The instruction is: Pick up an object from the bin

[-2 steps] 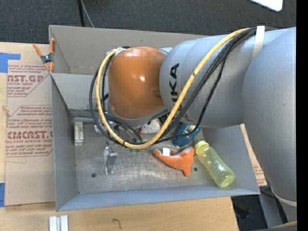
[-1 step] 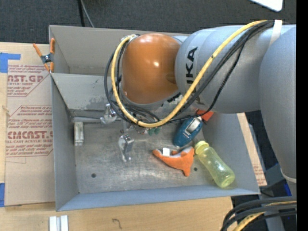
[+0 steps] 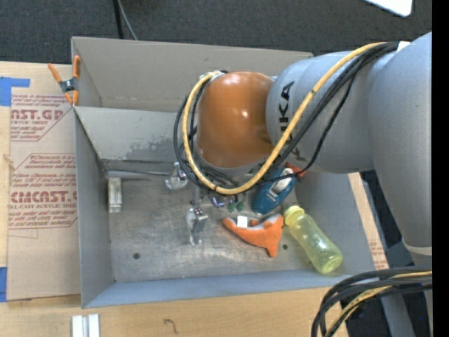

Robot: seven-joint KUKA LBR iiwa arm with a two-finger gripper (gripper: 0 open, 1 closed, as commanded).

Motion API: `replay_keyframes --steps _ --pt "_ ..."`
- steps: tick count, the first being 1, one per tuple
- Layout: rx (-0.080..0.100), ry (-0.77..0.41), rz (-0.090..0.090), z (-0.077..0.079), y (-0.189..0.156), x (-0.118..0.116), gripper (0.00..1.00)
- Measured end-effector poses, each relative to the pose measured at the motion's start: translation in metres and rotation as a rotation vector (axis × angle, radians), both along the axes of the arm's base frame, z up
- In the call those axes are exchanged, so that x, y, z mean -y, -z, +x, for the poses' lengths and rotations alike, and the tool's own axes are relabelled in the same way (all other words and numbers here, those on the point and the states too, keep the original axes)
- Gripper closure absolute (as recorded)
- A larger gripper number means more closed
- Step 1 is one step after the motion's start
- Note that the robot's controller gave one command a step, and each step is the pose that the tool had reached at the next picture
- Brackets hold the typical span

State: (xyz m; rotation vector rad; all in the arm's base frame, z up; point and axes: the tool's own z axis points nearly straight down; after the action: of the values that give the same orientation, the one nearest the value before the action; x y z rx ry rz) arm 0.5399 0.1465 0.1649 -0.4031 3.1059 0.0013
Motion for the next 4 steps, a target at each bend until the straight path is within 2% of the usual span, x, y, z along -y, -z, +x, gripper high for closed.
replay_keyframes --steps 1,2,3,4 --pt "-0.005 -0.251 0.000 -0.016 0.091 0.031 1.00" --pt "-0.008 -0.251 -0.002 -0.017 0.093 0.032 0.00" --pt "-0.007 -0.251 -0.001 -0.017 0.092 0.032 0.00" --pt "-0.015 -0.328 -0.001 -0.015 0.082 0.036 0.00"
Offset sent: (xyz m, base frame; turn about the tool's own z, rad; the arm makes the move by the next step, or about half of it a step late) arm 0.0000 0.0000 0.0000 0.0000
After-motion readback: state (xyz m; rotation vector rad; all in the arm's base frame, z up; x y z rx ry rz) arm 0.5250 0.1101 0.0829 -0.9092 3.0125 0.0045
